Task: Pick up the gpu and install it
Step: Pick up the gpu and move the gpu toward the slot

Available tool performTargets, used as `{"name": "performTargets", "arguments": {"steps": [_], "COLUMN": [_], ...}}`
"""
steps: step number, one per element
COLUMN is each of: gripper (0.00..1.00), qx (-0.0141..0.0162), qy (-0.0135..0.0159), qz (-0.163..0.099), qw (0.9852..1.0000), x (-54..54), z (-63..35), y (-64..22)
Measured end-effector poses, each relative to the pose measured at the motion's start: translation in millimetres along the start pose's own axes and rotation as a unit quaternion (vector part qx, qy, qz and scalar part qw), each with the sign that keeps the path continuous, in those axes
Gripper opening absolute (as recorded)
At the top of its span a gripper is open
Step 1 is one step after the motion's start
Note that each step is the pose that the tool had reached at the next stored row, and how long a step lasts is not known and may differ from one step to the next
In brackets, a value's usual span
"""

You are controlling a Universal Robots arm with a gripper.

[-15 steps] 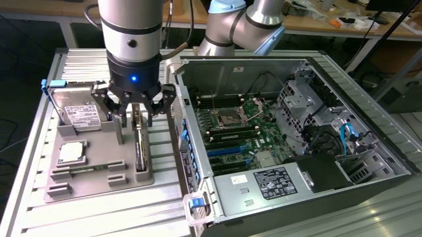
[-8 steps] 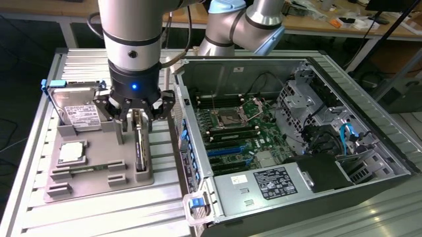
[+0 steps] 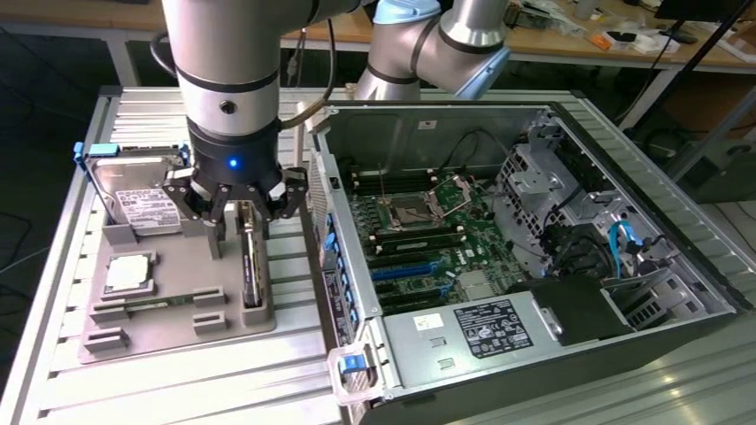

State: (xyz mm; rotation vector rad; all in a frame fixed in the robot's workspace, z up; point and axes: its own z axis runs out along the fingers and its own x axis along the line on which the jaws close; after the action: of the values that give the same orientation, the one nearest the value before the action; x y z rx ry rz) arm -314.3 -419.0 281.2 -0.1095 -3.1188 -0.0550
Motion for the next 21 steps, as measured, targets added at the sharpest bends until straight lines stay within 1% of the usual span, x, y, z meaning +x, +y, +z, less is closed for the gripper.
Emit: {"name": "performTargets", "arguments": {"steps": [8,12,15,17,21], "gripper": [0.54,0.54,0.54,0.54,0.54], "qx": [-0.0001,-0.0002,-0.0002,-0.0001,0.0002], "qy": [-0.0021,-0.0029,-0.003,-0.0029,-0.0023], "qz": [0.0,0.0,0.0,-0.004,-0.021], "qw": [1.0,1.0,1.0,1.0,0.9998], "x": [0.4,0.4,0.4,0.5,0.4], "z": [12.1,18.6,24.0,26.7,30.3], "y": [-0.4,-0.7,-0.8,-0.1,1.6]}}
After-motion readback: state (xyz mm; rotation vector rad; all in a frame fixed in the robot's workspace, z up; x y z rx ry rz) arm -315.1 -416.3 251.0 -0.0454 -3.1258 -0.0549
